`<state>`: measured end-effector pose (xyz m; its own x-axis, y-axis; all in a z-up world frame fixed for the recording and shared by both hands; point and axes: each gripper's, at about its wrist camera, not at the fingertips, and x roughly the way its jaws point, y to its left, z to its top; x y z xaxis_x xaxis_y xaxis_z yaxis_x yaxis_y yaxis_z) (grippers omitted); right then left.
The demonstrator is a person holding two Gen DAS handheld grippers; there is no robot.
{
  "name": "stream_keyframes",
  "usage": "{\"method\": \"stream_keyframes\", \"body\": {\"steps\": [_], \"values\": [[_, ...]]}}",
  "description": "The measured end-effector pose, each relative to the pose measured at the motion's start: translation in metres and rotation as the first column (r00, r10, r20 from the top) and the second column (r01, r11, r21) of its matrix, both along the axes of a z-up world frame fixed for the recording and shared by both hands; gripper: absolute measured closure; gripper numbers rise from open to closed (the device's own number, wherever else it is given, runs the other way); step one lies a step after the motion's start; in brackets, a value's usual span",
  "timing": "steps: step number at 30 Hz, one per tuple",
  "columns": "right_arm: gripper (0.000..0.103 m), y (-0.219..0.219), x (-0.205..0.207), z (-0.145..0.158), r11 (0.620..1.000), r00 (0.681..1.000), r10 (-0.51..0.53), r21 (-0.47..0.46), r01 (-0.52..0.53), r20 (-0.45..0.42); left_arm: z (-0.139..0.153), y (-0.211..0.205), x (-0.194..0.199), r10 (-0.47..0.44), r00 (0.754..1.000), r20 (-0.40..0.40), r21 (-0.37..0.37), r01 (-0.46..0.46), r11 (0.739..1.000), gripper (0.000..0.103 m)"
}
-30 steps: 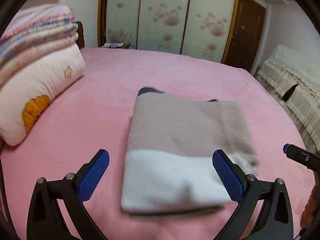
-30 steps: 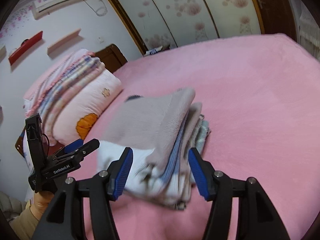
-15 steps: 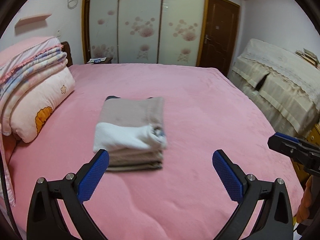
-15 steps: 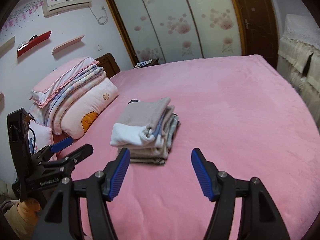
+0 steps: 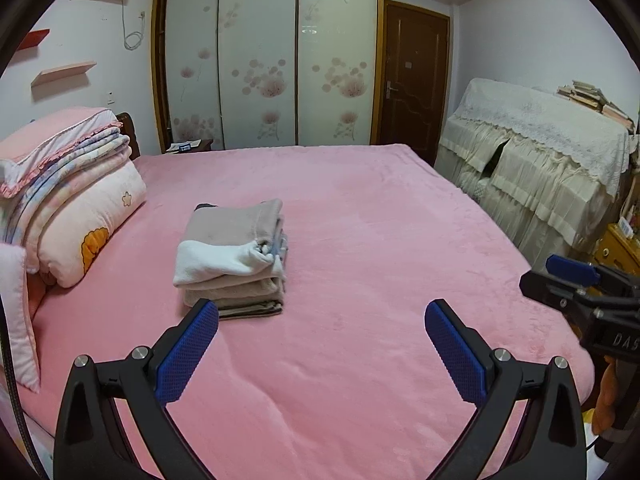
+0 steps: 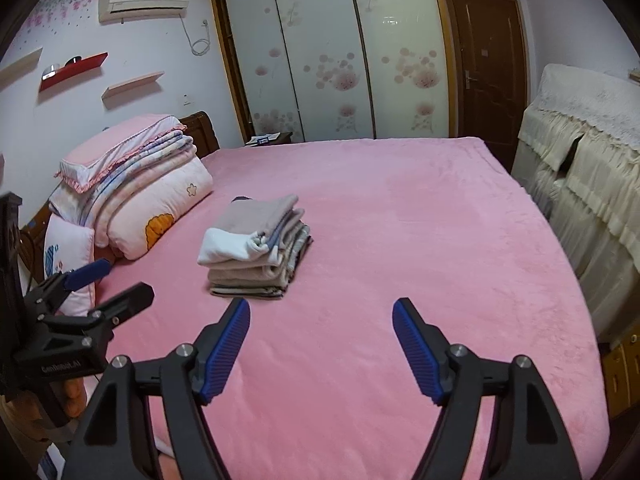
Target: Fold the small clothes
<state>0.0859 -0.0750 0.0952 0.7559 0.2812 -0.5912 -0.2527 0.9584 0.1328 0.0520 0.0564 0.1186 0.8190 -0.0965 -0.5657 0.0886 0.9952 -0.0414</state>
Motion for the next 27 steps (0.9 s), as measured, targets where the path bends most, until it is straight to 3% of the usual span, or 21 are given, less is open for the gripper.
{"method": "stream_keyframes", "body": {"steps": [5, 10, 15, 18, 27], "values": [[0.025, -0.014, -0.038, -0.006, 1.0, 1.0, -0.022, -0.002, 0.022, 0.007, -0.009, -0.015, -0.037, -0.035, 0.999, -0.004, -0.089, 0.035, 0.995, 0.0], [0.023, -0.024, -0.074, -0.027, 0.998, 0.998, -0.06, -0.008, 0.06, -0.001, -0.029, -0.027, -0.069, -0.016, 1.0, -0.025, -0.119, 0.013, 0.993, 0.0], [0.023, -0.037, -0.103, -0.054, 0.994, 0.994, -0.112, -0.005, 0.112, -0.017, -0.05, -0.035, -0.096, 0.07, 0.997, -0.029, -0.089, -0.073, 0.993, 0.0], [0.023, -0.044, -0.117, -0.069, 0.991, 0.991, -0.129, 0.028, 0.13, -0.036, -0.06, -0.04, -0.107, 0.069, 0.997, -0.04, -0.102, -0.073, 0.992, 0.0], [0.023, -0.042, -0.143, -0.083, 0.99, 0.99, -0.14, 0.013, 0.141, -0.021, -0.086, -0.064, -0.126, 0.057, 0.996, -0.063, -0.022, -0.058, 0.998, 0.0]]}}
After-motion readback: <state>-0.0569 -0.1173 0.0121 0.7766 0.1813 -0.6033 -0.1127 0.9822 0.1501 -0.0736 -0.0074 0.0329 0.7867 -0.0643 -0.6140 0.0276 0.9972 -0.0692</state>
